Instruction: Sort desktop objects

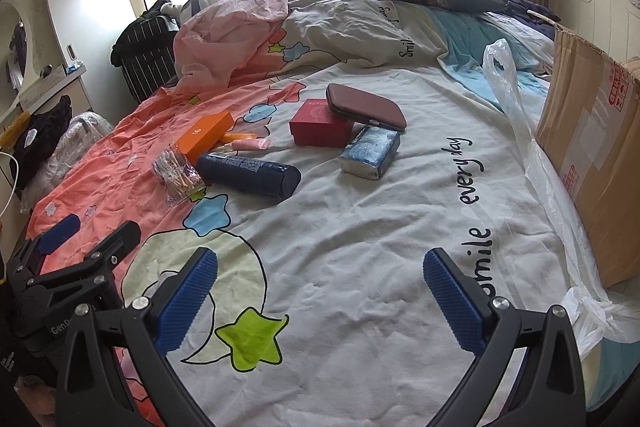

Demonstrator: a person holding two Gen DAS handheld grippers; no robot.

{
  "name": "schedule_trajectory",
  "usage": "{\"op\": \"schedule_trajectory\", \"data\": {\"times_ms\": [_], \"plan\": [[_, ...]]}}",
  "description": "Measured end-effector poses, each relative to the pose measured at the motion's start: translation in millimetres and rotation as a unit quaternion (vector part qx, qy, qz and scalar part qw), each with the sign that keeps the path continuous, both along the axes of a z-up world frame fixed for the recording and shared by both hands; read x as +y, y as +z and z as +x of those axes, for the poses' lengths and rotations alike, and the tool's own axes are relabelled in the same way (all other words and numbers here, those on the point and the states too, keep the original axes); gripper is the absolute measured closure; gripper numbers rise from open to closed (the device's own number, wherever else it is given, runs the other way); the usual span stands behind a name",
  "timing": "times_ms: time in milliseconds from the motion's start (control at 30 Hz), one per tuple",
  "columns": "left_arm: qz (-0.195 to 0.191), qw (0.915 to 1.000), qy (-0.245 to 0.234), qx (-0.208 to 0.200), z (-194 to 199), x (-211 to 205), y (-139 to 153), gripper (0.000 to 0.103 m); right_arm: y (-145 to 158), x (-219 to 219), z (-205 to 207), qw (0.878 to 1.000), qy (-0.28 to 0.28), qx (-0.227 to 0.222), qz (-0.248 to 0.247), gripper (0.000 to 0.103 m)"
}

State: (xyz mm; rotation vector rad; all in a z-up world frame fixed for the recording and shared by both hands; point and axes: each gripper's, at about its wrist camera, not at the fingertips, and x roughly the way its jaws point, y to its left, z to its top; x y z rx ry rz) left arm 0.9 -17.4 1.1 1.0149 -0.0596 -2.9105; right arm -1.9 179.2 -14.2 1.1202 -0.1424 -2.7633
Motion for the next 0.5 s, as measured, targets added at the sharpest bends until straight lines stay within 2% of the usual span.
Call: {"op": "schedule_trajectory", "data": {"times_ms": [133,500], "plan": [[0.015,0.9998,-0.006,-0.006,0.1,-3.2,-0.9,0.000,0.5,-2.7,0.4,1.000,-0.004,0.002,0.010,0.000],[0.015,0.9998,-0.011,-0.012,1.3,0.8,0.3,0.000,-0.8,-5.4,0.0,1.000,0.003,0.001,0.022,0.000]]}}
